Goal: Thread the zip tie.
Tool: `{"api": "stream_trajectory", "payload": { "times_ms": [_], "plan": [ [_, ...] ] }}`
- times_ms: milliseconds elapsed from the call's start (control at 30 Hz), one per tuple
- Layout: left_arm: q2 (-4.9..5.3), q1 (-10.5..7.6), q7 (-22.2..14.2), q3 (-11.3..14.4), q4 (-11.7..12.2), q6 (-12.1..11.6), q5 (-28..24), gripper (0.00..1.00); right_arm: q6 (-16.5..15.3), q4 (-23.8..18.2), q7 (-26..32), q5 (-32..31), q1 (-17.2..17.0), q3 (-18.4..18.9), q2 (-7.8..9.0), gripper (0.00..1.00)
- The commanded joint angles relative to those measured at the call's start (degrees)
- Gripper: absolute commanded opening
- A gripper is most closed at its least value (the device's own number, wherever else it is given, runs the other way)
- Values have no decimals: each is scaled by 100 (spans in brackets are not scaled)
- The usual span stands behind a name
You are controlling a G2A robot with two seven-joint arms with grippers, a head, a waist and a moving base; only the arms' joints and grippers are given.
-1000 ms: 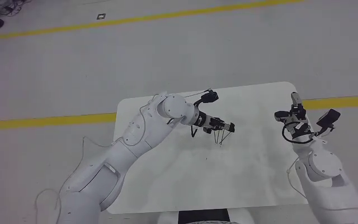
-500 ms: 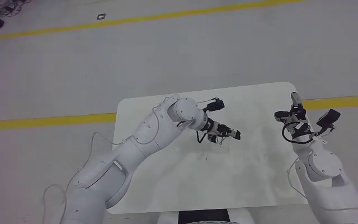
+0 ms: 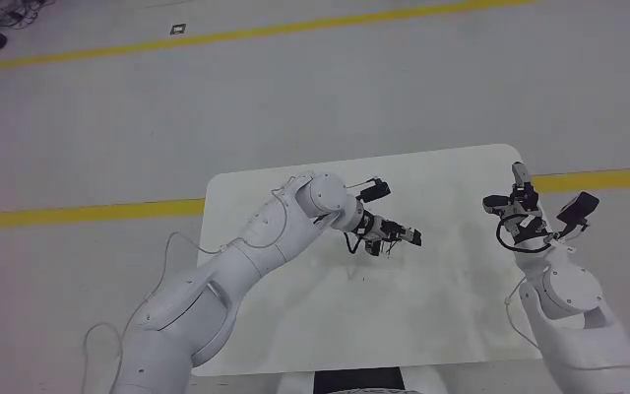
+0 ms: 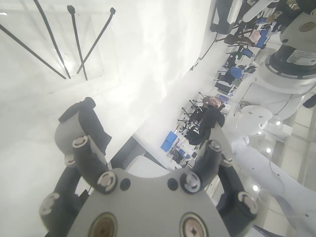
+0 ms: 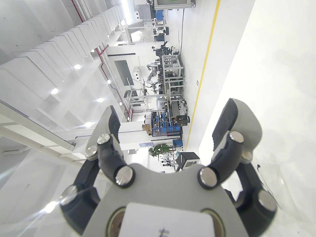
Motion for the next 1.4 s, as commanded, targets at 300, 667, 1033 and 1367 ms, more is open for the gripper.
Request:
{"api": "stream_trajectory", "payload": {
  "times_ms": [300, 667, 1033, 1367],
  "plan": [
    [0, 0, 0, 0, 0, 0, 0, 100, 0, 0, 0, 0, 0, 0, 0, 100],
    [-164, -304, -193, 356, 90, 1059, 427, 100, 0, 0, 0, 0, 0, 0, 0, 100],
    [-465, -567, -162, 618, 640, 1097, 517, 94, 0, 0, 0, 0, 0, 0, 0, 100],
    [-684, -811, -127, 821, 926, 1233, 788, 48, 0, 0, 0, 0, 0, 0, 0, 100]
  ]
}}
